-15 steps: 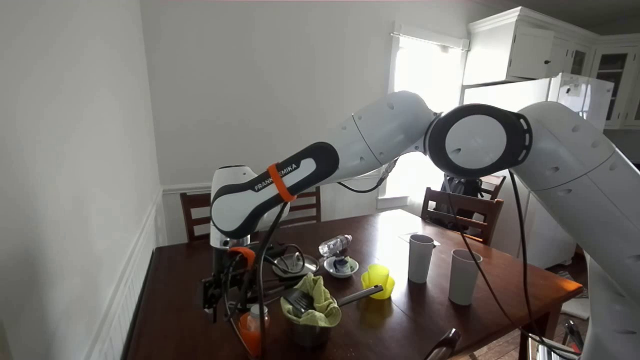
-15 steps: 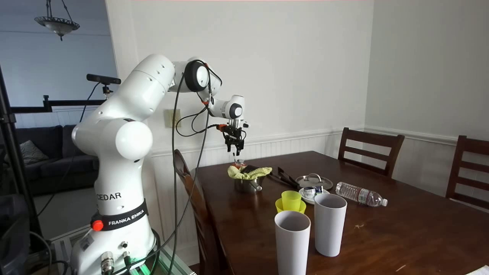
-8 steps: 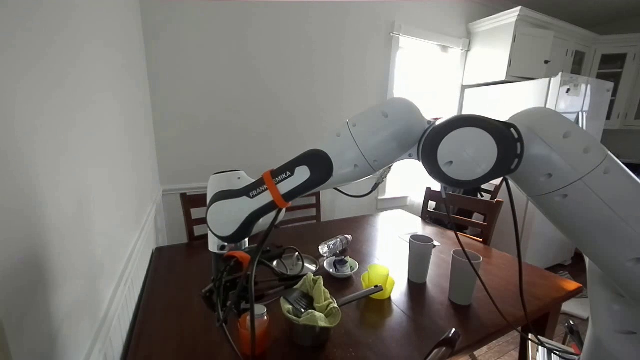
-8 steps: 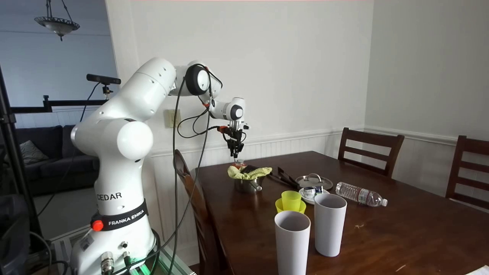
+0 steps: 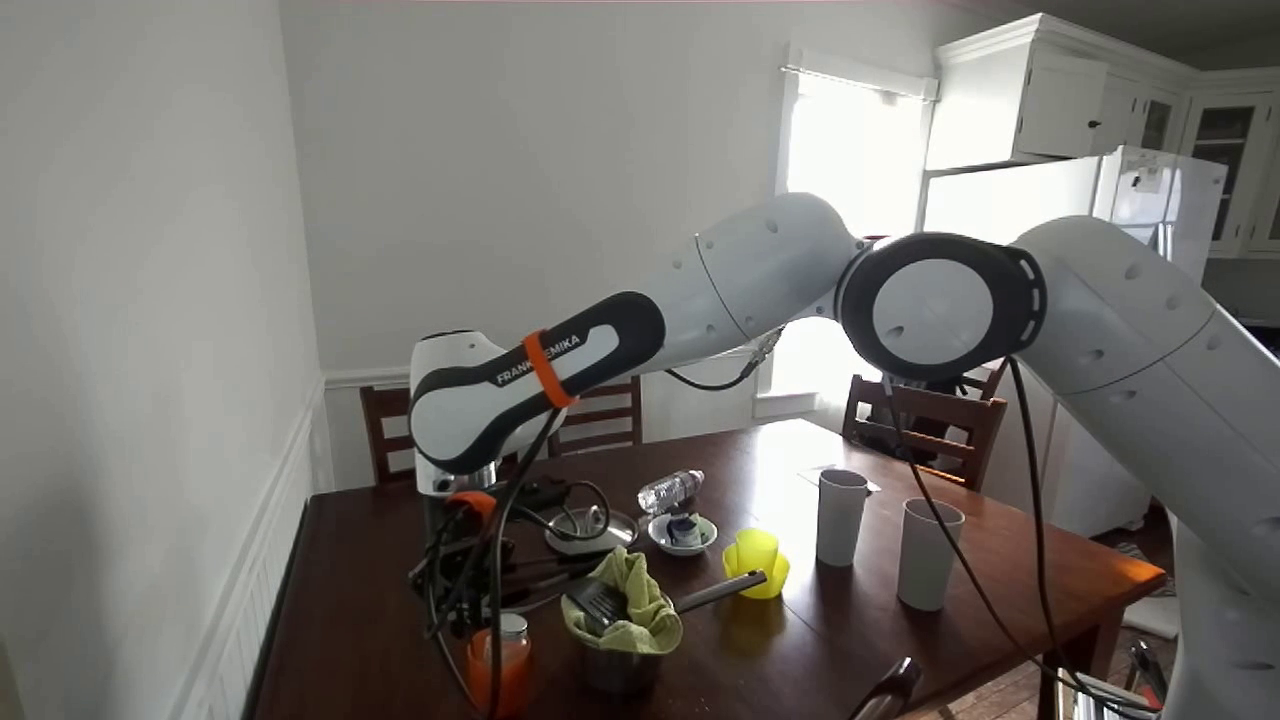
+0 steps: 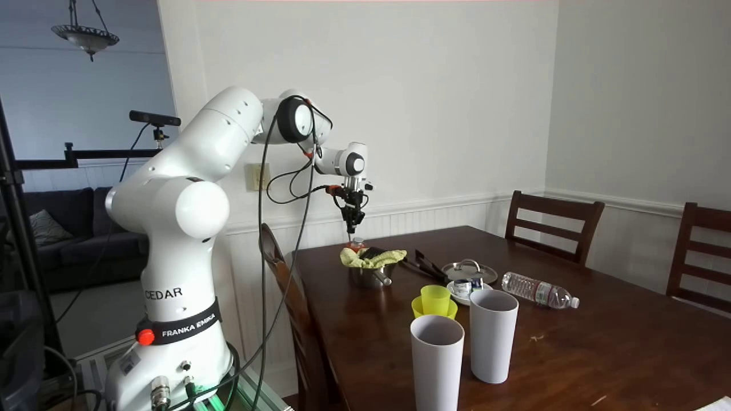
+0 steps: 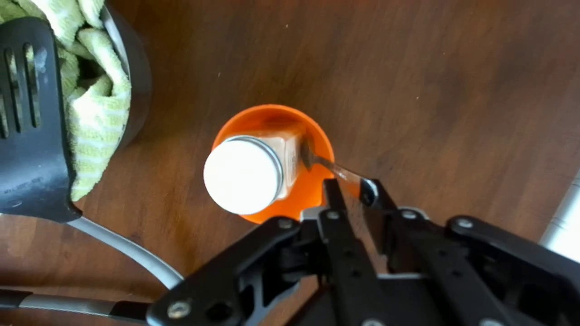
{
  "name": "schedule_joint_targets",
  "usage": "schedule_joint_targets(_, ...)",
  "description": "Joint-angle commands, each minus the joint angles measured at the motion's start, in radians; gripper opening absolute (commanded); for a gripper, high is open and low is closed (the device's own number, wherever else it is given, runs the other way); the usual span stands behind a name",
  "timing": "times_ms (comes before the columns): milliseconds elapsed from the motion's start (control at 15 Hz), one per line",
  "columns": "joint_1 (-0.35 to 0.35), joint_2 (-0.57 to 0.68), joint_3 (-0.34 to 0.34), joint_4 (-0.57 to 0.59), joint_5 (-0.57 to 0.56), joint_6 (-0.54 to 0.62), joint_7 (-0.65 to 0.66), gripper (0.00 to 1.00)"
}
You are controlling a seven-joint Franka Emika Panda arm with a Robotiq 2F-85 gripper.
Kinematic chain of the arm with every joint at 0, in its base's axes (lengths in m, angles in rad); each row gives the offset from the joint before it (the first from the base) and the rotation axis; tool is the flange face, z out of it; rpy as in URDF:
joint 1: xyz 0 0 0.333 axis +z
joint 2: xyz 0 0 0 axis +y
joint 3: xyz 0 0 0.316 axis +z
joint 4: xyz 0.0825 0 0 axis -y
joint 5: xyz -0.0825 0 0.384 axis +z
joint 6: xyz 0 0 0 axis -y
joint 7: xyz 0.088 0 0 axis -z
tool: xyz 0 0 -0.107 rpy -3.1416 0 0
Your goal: Slide the yellow bowl backwards and put the yellow cup inside the yellow bowl, remove the spoon from the orange cup and move it into the yellow cup
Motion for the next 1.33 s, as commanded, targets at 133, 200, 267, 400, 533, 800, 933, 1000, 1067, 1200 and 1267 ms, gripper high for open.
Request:
schedule_joint_targets(133,0.018,0.012,-0.011,0.039,-0.023,-0.065,0.037,0.67)
schedule_joint_targets(200,0.019,0.014,-0.011,0.043,-0.023,-0.076,0.039,0.73)
schedule_joint_targets(267,0.02,0.016,-0.01,0.047,-0.023,-0.087,0.038,0.81)
schedule_joint_targets(400,0.02,0.02,-0.007,0.053,-0.021,-0.1,0.034,0.81)
schedule_joint_targets(533,0.02,0.025,-0.006,0.059,-0.021,-0.111,0.03,0.56)
schedule_joint_targets(800,0.02,0.036,-0.008,0.074,-0.022,-0.123,0.027,0.33)
schedule_joint_targets(933,0.02,0.042,-0.008,0.081,-0.023,-0.124,0.026,0.19)
schedule_joint_targets(1000,0.02,0.044,-0.008,0.084,-0.023,-0.125,0.024,0.12)
schedule_joint_targets(1067,0.02,0.047,-0.007,0.09,-0.023,-0.129,0.023,0.06)
schedule_joint_targets(1200,0.02,0.051,-0.007,0.097,-0.023,-0.135,0.021,0.0)
schedule_joint_targets(1267,0.02,0.053,-0.007,0.102,-0.024,-0.141,0.02,0.0)
